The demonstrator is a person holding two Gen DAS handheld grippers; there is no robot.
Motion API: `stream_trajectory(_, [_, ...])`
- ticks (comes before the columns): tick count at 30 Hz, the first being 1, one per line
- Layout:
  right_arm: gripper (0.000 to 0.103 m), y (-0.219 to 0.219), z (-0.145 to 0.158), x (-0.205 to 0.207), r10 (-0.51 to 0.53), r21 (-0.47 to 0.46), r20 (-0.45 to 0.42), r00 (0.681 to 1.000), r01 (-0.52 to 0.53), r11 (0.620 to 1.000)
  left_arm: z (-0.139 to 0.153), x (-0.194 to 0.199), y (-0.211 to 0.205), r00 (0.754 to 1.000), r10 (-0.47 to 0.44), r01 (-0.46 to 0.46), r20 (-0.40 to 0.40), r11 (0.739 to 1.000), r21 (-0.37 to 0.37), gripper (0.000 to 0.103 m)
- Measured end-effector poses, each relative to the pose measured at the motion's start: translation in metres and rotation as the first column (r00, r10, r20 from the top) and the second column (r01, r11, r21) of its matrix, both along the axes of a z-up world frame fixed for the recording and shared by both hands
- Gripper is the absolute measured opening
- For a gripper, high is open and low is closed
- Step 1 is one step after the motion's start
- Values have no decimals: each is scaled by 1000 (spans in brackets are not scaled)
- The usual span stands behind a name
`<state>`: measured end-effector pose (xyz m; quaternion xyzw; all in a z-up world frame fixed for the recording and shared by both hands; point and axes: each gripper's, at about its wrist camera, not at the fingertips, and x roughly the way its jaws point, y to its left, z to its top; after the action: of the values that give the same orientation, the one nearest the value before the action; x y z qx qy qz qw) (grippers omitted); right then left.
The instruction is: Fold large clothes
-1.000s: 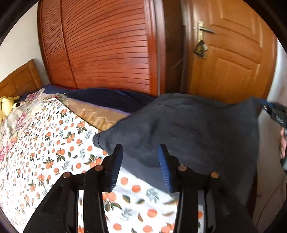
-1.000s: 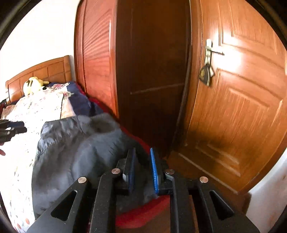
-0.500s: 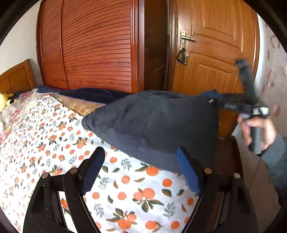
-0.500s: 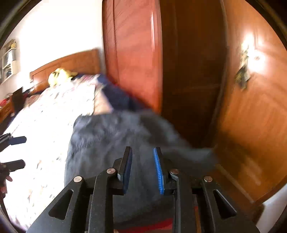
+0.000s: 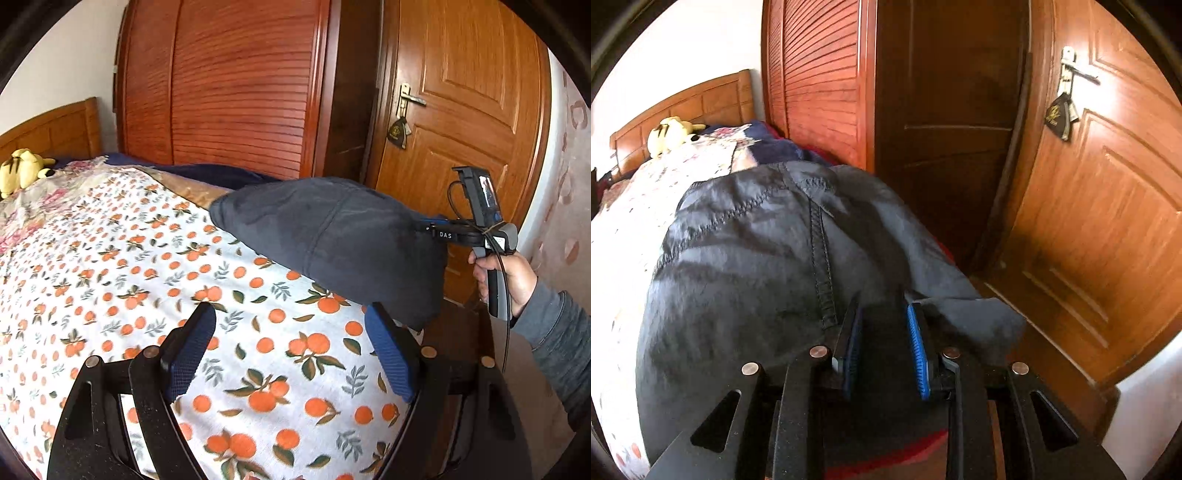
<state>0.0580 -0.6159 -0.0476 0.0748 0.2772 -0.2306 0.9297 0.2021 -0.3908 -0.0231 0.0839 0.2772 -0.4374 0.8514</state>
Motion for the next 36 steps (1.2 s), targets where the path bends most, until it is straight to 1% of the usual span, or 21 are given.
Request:
stream_trajectory(1, [26,2,-3,10,0,-1,9,1000,0,1000,3,-3,6,1000,9,-8,13,1000,-1,83])
stream_trajectory(5, [26,39,12,-14,-20,-4,51,998,20,1000,9,-14,29,997,51,-52,63,999,14,83])
stream_trajectory(9, [27,92,21,-34,50,-31,80,996,-48,998,9,-19,53,995,81,-82,58,997,7,84])
stream_trajectory(12, [32,133,21,-53,113,-26,94,989,-111,994,11,-26,72,992,109,-109,65,994,-1,84])
stream_trajectory(16, [42,175,22,-68,202,11,112,973,-205,979,16,-36,94,983,150,-149,103,989,-9,85])
stream_trajectory(19, [47,208,26,-77,256,-16,118,959,-256,967,19,-42,110,978,174,-172,112,985,-25,85])
stream_trajectory(23, [51,242,32,-89,323,-3,140,936,-326,945,18,-46,127,974,202,-201,106,979,-22,85])
stream_trajectory(25, [53,258,33,-92,356,-9,146,923,-359,933,16,-49,137,967,227,-226,114,974,-25,85])
stream_trajectory(26, [54,266,32,-92,374,-15,147,916,-376,926,16,-51,147,962,244,-242,118,970,-36,85])
stream_trajectory(29, [56,297,32,-92,435,-24,147,889,-436,900,13,-55,170,955,276,-273,111,961,-37,85])
stream_trajectory(30, [57,304,31,-90,450,-24,149,880,-452,892,12,-56,178,950,289,-287,119,957,-34,85])
stream_trajectory(33, [58,331,32,-86,500,-19,163,850,-504,863,8,-59,202,926,347,-351,151,937,-5,85])
stream_trajectory(36, [59,343,32,-76,542,-22,187,819,-548,836,3,-59,228,903,403,-410,150,912,13,85])
